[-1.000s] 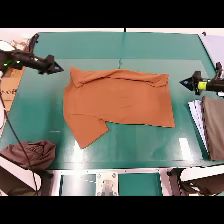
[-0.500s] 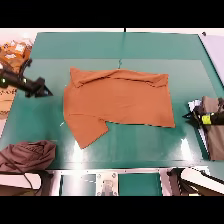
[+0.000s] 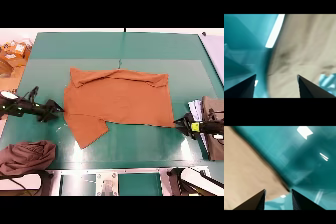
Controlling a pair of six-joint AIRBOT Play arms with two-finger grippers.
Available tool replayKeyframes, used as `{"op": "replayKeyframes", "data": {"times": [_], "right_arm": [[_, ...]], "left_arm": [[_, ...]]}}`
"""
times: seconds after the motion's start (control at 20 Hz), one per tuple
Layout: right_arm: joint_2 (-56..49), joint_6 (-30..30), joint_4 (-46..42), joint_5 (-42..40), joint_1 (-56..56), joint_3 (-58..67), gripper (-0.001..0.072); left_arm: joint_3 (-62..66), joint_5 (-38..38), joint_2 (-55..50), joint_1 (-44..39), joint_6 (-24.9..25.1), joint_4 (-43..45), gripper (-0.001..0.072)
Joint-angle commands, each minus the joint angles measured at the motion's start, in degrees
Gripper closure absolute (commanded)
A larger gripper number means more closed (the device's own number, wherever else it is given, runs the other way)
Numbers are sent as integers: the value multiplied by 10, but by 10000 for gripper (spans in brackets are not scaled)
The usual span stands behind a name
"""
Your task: Fold the shirts.
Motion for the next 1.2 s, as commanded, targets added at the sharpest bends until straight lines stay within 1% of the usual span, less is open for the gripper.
{"op": "replayKeyframes", "data": {"times": [0.0,0.05,0.1,0.15,0.2,0.3,0.35,0.4,0.45,0.5,0.55,0.6,0.65,0.7,0.8,0.9,1.05,1.15], "right_arm": [[-4,-3,40,-52,49,-12,320],[-5,-3,53,-57,63,-12,320],[-6,-3,62,-58,72,-12,320],[-6,-1,66,-58,76,-12,320],[-6,-1,66,-57,78,-12,320],[-6,-1,66,-55,78,-12,319],[-6,-1,66,-55,78,-12,320],[-6,-2,66,-55,78,-13,320],[-6,-1,66,-55,78,-13,321],[-6,-1,66,-55,78,-14,323],[-6,-2,66,-52,78,-16,358],[-6,-5,66,-43,78,-16,490],[-6,-19,66,-36,78,-15,649],[-6,-32,66,-30,78,-14,692],[-5,-49,66,-1,77,11,693],[1,-48,66,59,77,79,693],[49,-28,71,130,77,226,693],[101,-10,71,141,76,346,693]], "left_arm": [[-34,84,-10,-43,7,-17,113],[-34,93,-12,-56,8,-25,113],[-33,90,-12,-63,15,-30,135],[-32,78,-12,-63,23,-31,282],[-29,61,-12,-59,33,-26,349],[-28,46,-11,-49,37,-22,350],[-28,46,-11,-47,37,-22,424],[-28,47,-11,-47,40,-22,610],[-28,47,-11,-47,47,-22,660],[-28,47,-11,-47,48,-22,663],[-28,49,-11,-47,48,-22,679],[-28,49,-11,-47,48,-22,680],[-28,49,-10,-47,48,-22,680],[-26,46,-5,-47,49,-22,681],[-2,24,13,-47,52,-13,681],[50,-17,50,-47,47,-7,682],[174,-90,133,-47,34,-12,681],[273,-105,197,-47,32,-12,681]]}}
